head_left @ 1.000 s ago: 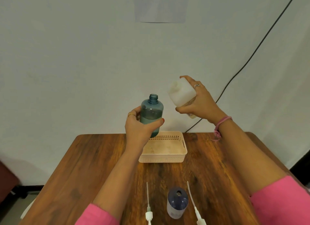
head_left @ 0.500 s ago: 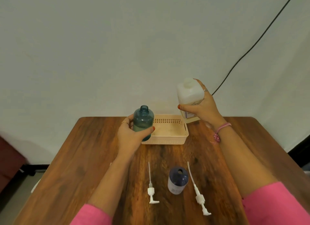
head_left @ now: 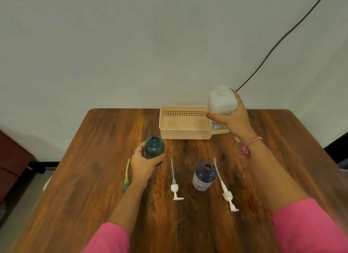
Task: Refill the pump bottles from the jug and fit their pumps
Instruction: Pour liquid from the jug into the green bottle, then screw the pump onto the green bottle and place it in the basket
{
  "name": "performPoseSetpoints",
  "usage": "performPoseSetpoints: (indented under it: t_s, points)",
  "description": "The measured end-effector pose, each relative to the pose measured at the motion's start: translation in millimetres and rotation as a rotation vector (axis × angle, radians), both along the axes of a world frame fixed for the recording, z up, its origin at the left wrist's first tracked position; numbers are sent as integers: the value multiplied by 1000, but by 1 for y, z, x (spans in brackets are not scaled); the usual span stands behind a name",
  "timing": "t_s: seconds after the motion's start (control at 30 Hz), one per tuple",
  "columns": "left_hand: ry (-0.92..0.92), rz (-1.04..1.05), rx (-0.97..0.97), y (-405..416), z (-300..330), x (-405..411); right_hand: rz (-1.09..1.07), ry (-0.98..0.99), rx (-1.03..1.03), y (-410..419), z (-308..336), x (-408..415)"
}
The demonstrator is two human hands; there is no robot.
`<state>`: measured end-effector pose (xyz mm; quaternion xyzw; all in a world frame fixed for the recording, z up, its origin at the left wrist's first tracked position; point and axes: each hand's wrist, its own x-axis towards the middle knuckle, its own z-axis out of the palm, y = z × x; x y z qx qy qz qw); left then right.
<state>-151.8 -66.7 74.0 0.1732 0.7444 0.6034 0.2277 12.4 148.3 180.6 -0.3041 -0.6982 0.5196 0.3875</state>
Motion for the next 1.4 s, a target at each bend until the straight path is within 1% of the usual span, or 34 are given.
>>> performPoseSetpoints:
  t_s: [0.23,0.47,0.73,0.93,1.03,1.2,1.27,1.33,1.4]
  points:
    - [-55,7,-119,-8,-38,-6,-38,-105,-2,-2,-25,5]
    - [-82,15,-210,-16,-69,-6,-47,-141,-17,-1,-49,11]
    - [-106,-5,-185,-21,-73,-1,-92,-163,-59,-7,-65,21]
    - [-129,8,-177,-22,-76,5,-105,-171,-39,-11,-76,37]
    - [-156,49,-220,-22,-71,15,-119,-181,-71,-11,-83,48]
    - [-230,184,-332,-27,-68,40,-134,-193,-95,-14,-91,69]
    - [-288,179,-317,-26,-66,53,-133,-212,-99,-14,-95,78]
    - [-348,143,-255,-22,-59,68,-135,-241,-90,-12,-99,88]
    - [-342,99,-199,-15,-52,84,-131,-258,-101,-9,-103,98]
